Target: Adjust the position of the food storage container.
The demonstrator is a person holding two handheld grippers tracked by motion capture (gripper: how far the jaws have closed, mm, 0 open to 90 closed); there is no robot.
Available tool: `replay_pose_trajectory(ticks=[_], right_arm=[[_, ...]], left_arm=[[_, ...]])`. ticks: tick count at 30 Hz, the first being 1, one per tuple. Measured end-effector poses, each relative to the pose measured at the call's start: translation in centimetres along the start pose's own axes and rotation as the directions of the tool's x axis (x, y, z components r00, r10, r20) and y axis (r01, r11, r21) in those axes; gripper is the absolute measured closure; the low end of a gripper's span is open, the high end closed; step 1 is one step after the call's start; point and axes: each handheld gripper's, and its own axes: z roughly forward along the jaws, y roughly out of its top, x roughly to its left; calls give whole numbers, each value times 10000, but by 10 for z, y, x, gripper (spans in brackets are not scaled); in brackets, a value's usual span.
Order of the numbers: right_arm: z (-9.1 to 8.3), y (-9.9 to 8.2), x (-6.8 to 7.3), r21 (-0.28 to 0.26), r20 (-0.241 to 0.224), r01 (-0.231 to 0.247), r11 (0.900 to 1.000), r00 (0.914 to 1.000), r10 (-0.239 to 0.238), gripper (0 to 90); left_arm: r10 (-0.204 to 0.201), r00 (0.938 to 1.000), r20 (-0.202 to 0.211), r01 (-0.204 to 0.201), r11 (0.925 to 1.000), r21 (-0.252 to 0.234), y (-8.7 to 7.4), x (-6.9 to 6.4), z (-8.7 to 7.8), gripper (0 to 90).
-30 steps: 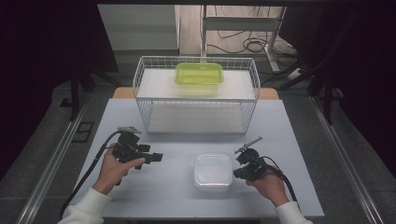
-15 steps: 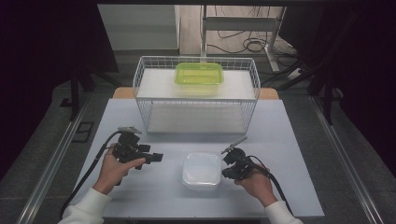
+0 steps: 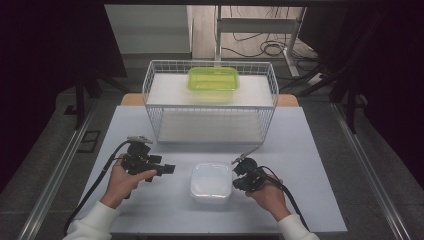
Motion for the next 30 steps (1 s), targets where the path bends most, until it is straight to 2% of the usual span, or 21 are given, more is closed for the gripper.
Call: replay_pose_trajectory(ticks=[5, 8, 9, 10, 11, 12, 14, 15, 16, 22, 25, 30], right_arm=[[-3, -1, -2, -103, -151, -36, 9999, 9999, 34, 889], [-11, -4, -9, -498, -114, -274, 9984, 9996, 269, 854], [-15, -6, -11, -722, -66, -390, 9966, 9992, 386, 802], [-23, -9, -16, -1172, -5, -517, 9918, 9986, 520, 686], [-23, -9, -16, -1172, -5, -517, 9918, 9986, 520, 686], [-26, -11, -18, -1378, -75, -686, 9881, 9976, 682, 605], [-32, -14, -21, -1753, -212, -983, 9796, 9952, 960, 498], [-35, -16, -24, -2002, -464, -1261, 9716, 9918, 1192, 431], [-36, -17, -25, -2077, -601, -1387, 9683, 9898, 1289, 407], [-38, -20, -30, -2078, -1032, -1907, 9594, 9796, 1723, 329], [-38, -21, -31, -2075, -1122, -1990, 9578, 9775, 1788, 315], [-37, -21, -30, -2125, -1527, -2037, 9557, 9729, 1734, 287]], left_arm=[[19, 10000, -15, -19, 10000, -11, 0, -1, 0, 233], [9, 10000, -7, -9, 10000, -64, 0, -1, -2, 232], [-13, 10000, -15, 13, 10000, -89, 0, -1, -2, 232], [-20, 10000, -86, 19, 9999, -110, 0, -2, -2, 232], [-24, 9998, -213, 21, 9999, -141, 0, -3, -2, 232], [-5, 9995, -307, 1, 9999, -141, 0, -4, -2, 233], [-27, 9995, -328, 21, 9998, -187, 0, -6, -2, 234], [-50, 9995, -309, 43, 9997, -221, 1, -7, -1, 234], [-15, 9994, -336, 8, 9998, -209, 1, -8, -1, 235], [-156, 9995, -285, 148, 9995, -267, 2, -14, 0, 252], [-217, 9990, -401, 198, 9987, -464, 2, -16, -3, 258], [-294, 9986, -438, 266, 9977, -625, 1, -19, -5, 261]])
